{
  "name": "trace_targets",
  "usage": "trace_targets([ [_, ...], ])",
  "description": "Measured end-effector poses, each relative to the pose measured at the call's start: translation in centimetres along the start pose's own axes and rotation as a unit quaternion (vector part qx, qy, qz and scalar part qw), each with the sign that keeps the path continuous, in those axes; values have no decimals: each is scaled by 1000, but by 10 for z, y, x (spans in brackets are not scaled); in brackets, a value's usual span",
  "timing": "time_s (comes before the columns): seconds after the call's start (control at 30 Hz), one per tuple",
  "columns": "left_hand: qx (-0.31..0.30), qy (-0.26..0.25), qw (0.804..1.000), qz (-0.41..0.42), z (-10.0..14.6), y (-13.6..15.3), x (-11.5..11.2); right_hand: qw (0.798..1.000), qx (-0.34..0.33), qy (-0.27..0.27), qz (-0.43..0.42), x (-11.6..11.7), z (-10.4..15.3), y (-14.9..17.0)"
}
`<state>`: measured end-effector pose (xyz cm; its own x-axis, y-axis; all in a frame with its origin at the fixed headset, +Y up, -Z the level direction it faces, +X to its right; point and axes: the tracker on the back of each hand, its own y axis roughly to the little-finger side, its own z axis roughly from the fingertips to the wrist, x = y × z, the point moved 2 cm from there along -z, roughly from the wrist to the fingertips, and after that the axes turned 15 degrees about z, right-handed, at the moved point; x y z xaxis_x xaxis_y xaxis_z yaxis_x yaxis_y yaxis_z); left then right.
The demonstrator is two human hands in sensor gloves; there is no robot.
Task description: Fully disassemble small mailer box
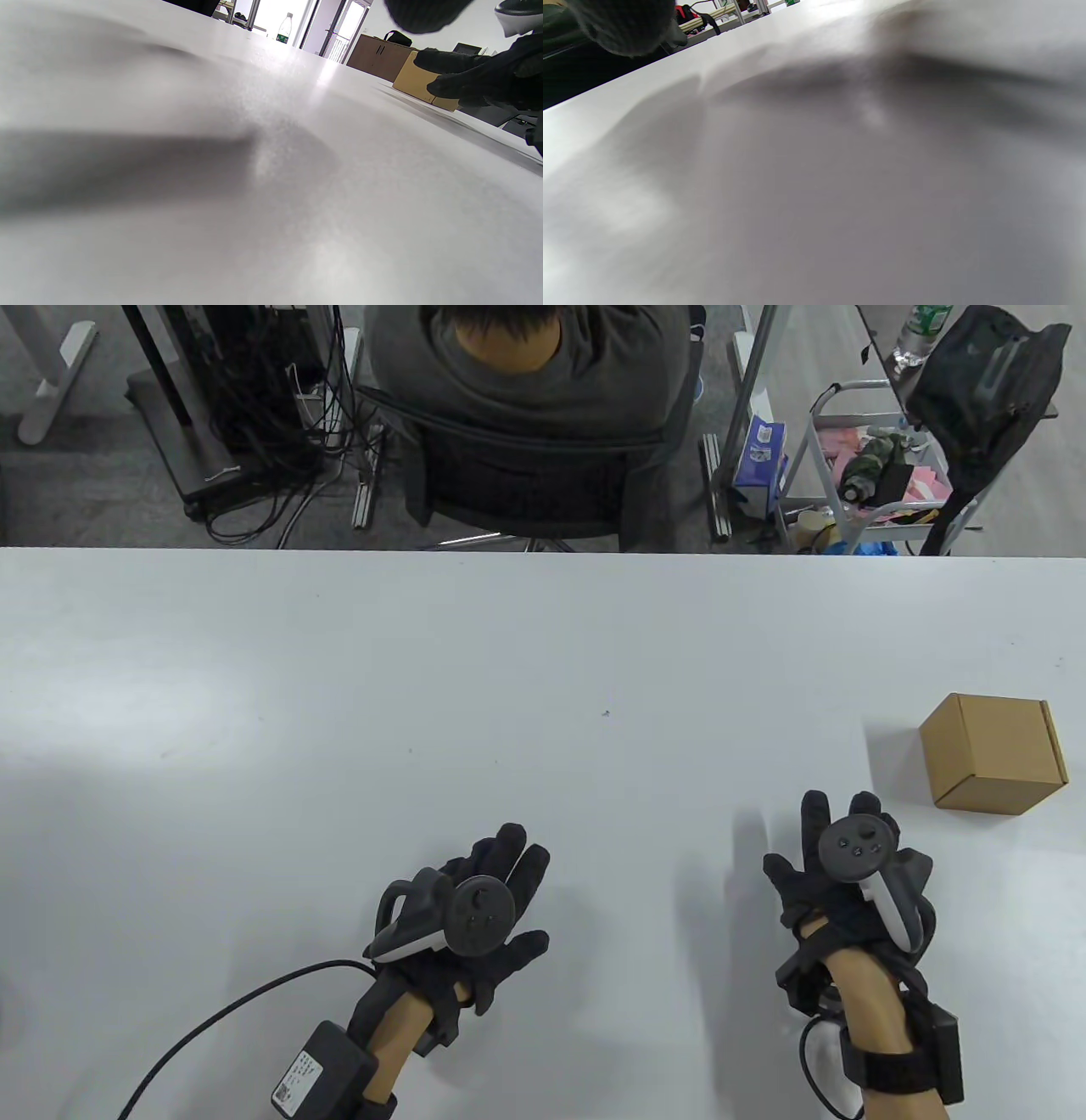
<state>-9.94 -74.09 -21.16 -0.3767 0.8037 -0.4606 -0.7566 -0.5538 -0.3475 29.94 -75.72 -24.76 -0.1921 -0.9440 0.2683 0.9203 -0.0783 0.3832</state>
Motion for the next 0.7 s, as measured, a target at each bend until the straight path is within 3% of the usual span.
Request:
trace_targets([
  [0.7, 0, 9, 1000, -1, -2, -4, -3, 994, 99, 26, 21, -18, -24, 53],
])
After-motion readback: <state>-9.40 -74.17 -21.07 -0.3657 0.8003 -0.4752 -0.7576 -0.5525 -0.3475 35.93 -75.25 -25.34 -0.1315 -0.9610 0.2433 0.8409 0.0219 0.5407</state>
